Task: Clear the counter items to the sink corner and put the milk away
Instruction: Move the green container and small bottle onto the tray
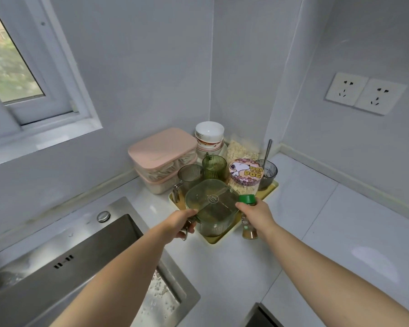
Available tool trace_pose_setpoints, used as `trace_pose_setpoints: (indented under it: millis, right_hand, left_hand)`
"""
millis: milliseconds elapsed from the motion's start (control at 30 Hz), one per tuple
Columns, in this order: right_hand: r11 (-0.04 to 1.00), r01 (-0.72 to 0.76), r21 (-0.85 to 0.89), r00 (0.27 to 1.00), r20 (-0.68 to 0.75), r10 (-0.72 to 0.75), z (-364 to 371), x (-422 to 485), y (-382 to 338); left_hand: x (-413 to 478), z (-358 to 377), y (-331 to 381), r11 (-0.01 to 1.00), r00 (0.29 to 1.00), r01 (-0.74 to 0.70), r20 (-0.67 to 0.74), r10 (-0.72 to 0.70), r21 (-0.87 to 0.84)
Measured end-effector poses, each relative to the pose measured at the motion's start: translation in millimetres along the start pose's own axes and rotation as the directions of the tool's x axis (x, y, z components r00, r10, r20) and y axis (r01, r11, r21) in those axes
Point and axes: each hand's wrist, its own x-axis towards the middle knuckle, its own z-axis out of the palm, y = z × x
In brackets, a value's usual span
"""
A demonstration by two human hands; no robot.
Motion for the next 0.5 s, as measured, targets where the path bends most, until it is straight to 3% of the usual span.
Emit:
trace_pose_setpoints:
  millis: [233, 333, 367, 433, 500]
  right_hand:
    - [0.999, -0.017, -0.042, 0.999, -0.031, 0.016, -1.7, 7.3, 8.8]
    - [0.997, 0.005, -0.075, 1.0, -0.009, -0.005, -3.3, 7.4, 9.9]
    - [0.995, 0.022, -0.102, 1.0, -0.001, -0.023, -4.6, 7.3, 10.0]
    - [0.988, 0.057, -0.147, 0.998, 0.001, -0.057, -9.8, 7.1, 10.7]
    - [0.984, 0.08, -0.157, 0.997, -0.009, -0.083, -18.7, 6.4, 10.2]
  left_hand:
    - [3.5, 13.0, 3.9, 0.995, 0.998, 0.068, -0.007, -0.068, 0.07]
    - [2.8, 15.4, 13.1, 0.941, 0.994, 0.066, -0.102, -0.034, 0.332]
    - [1.9, 14.3, 17.5, 0.862, 0.987, 0.063, -0.159, 0.021, 0.504]
    - [-3.4, 11.5, 27.8, 0.583, 0.954, 0.096, -0.242, 0.178, 0.807]
    - [-9.1, 10.3, 38.2, 0.385, 0.909, 0.124, -0.26, 0.325, 0.915]
